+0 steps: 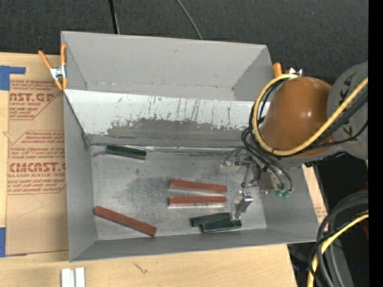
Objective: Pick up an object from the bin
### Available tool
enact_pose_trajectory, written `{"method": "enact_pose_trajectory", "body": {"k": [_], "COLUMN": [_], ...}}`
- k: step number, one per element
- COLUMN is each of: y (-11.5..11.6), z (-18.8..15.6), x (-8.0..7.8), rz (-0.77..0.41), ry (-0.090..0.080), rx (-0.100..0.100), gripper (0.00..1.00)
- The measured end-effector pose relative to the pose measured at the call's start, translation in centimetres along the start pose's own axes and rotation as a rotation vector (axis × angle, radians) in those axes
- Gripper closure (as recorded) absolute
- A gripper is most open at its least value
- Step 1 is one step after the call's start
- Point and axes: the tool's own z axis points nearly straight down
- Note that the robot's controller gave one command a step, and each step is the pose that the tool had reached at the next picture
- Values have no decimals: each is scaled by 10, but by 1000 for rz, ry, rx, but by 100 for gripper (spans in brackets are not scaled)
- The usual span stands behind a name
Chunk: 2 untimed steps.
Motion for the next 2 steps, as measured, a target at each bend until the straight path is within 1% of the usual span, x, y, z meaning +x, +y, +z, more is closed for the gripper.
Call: {"method": "enact_pose_trajectory", "body": {"k": [1, 2], "y": [3, 1], "z": [142, 143], "x": [-37, -36], "rz": [-47, -43], "ry": [11, 11], "rx": [-2, -2], "gripper": [0, 0]}}
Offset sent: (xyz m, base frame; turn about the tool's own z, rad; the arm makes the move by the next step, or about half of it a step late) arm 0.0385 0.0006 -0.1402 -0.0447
